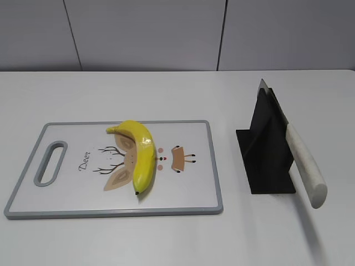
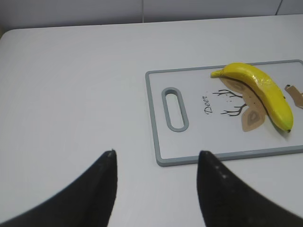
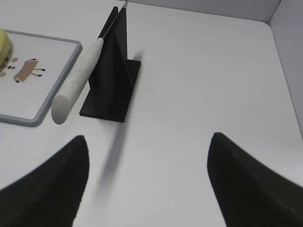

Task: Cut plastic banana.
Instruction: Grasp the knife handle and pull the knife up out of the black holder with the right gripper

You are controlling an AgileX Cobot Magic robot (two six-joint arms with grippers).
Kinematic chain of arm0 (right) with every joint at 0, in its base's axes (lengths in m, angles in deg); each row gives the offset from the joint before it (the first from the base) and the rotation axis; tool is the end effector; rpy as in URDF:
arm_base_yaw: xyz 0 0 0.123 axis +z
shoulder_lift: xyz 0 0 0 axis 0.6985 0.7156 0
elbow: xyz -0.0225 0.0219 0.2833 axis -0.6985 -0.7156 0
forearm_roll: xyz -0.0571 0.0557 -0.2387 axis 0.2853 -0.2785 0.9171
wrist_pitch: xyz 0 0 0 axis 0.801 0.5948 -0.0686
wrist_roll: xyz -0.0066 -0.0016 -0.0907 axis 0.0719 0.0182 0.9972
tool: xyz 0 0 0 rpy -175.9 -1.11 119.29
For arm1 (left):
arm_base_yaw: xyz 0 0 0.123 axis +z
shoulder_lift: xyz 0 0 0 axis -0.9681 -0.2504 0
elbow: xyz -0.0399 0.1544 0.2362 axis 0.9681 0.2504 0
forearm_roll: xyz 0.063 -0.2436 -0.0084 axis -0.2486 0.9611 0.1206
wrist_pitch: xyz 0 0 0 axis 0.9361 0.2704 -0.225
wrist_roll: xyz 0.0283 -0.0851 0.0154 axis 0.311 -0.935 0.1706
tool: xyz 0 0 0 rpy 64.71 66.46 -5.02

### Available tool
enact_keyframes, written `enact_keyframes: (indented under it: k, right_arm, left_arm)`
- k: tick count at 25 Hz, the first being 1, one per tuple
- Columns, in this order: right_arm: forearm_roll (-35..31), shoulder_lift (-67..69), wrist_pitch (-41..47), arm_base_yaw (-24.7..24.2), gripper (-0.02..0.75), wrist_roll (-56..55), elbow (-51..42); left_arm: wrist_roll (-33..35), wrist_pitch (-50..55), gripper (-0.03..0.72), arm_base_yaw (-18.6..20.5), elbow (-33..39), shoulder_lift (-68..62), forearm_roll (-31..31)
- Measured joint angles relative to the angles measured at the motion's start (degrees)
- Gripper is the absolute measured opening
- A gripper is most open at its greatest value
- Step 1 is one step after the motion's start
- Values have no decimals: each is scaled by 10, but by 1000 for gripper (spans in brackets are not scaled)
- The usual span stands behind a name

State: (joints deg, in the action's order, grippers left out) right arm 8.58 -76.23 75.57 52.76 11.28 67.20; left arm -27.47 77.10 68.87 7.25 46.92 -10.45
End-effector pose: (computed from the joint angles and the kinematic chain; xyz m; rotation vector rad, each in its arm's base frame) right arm 0.0063 0.0026 0.2670 -0.2158 1.9798 0.0769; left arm -0.0020 -0.0034 0.2804 0.2478 2.0293 -0.0489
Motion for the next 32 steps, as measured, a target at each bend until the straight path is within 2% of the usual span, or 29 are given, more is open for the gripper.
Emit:
enact_keyframes:
  k: [14,21,29,32]
  right_arm:
    - [0,19,-4,0,590,-34,5]
    - [0,142,17,0,589,-41,72]
    - [0,306,128,0,589,-41,156]
    - [-9,357,141,0,586,-44,172]
  left_arm:
    - [0,0,517,0,0,0,0]
    - [0,0,517,0,0,0,0]
    - [0,0,517,0,0,0,0]
    - [0,0,517,0,0,0,0]
